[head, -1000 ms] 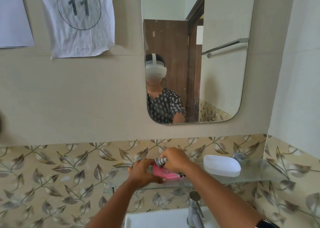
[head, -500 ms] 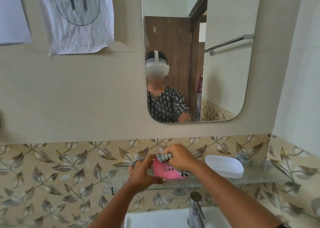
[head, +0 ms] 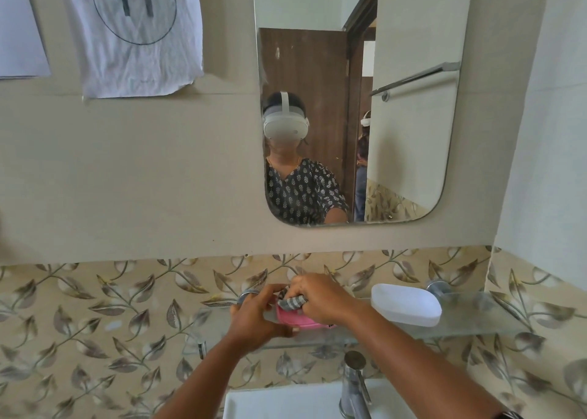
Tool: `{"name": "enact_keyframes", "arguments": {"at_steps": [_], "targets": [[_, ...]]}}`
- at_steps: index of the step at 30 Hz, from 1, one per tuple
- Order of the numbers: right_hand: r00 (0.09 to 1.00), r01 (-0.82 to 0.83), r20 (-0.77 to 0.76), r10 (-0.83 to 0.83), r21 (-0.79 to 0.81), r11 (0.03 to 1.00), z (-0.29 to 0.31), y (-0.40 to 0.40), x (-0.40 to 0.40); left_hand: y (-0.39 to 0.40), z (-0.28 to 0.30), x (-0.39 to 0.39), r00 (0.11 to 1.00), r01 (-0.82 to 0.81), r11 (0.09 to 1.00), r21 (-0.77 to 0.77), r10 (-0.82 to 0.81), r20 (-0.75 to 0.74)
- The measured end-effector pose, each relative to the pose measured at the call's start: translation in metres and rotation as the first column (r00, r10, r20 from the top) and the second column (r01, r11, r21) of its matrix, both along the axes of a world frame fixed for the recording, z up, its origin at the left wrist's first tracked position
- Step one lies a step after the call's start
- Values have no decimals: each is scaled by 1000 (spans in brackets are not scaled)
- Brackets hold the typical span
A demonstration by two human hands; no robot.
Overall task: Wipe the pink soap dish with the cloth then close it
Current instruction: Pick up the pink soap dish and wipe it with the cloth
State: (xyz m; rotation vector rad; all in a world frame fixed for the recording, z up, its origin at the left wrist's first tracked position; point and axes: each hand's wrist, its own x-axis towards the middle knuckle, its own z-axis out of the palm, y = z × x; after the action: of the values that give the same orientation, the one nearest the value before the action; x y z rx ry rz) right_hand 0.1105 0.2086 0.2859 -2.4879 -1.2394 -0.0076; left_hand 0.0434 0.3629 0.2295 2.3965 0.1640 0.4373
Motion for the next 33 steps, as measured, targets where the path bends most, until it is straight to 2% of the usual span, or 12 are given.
{"name": "enact_keyframes", "arguments": {"at_steps": [6, 18, 27, 30, 33], "targets": [[999, -32, -21, 33, 25, 999, -4, 0, -1, -4, 4, -3, 1000, -11, 1000, 7, 11, -2], [994, -105, -10, 104, -24, 994, 2, -6, -4, -5, 4, -4, 1000, -8, 1000, -30, 8, -15], [991, -118, -65, 114, -57, 991, 7, -5, -2, -5, 5, -4, 1000, -6, 999, -36, 6, -26], [987, -96, -135, 89, -45, 994, 9, -9, -1, -5, 5, -3, 1000, -3, 1000, -24, 2, -20], [957, -22, -285, 58, 127, 992, 17, -16, 3, -2, 3, -1, 1000, 11, 999, -51, -12, -24]]}}
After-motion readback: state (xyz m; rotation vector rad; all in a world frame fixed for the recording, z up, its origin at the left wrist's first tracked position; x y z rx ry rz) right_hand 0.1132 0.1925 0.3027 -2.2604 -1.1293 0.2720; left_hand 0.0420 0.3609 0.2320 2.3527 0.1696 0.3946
